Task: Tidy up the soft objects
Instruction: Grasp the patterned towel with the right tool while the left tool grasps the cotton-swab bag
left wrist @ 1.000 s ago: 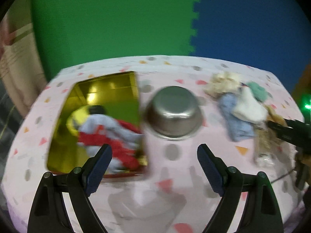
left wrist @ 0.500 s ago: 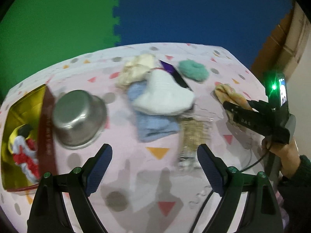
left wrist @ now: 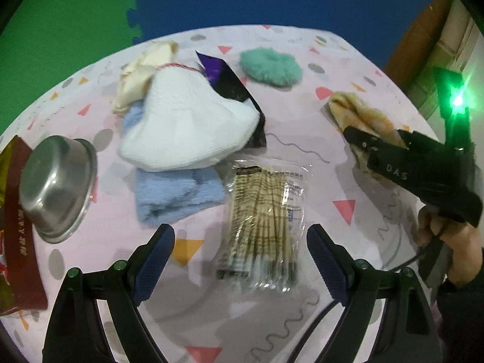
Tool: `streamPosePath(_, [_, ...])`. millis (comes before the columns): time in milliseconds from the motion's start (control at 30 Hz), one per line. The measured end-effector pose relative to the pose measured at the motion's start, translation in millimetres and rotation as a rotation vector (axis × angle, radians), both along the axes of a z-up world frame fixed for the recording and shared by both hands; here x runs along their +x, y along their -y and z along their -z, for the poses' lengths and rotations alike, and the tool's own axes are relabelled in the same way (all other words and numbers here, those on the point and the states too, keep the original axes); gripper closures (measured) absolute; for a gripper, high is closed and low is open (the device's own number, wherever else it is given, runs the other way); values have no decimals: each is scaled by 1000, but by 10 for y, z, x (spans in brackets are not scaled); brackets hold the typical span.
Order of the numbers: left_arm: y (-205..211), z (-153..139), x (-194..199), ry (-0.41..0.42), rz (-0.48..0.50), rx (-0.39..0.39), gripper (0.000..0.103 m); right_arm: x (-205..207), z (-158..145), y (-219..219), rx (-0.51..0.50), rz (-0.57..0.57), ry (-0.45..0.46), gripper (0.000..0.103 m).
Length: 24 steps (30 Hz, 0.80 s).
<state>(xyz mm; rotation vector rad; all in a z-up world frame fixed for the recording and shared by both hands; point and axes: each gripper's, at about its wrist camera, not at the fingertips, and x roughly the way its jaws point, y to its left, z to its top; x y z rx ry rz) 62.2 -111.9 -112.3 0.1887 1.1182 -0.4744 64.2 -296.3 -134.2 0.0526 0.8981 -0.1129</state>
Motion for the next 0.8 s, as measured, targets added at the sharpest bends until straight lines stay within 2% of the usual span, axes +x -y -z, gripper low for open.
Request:
streamPosePath(233, [195,146,59,-23,0,53,16,-13,-3,-15,5,1,1,50])
streamPosePath(333, [236,164,37,-4,2,74,16,-8,-3,-8,12,0,2,50])
streamPosePath(400, [238,160,20,-2,0,74,20,-6,3,1,16,2,2,50])
streamPosePath(433, [231,153,12,-2,-1,71,23,-5,3,4,17,1,2,50])
streamPosePath(600, [226,95,-63,19,25,68,63,-6,1,15,24,1,3,50])
streamPosePath(633, [228,83,-74,19,28,65,66,-4,0,15,25,1,3,50])
streamPosePath(667, [226,75,-84,17,29,64,74,-5,2,15,25,1,4,50])
streamPosePath(800, [200,28,-113,-2,40,36,79,-6,1,11,26,2,4,50])
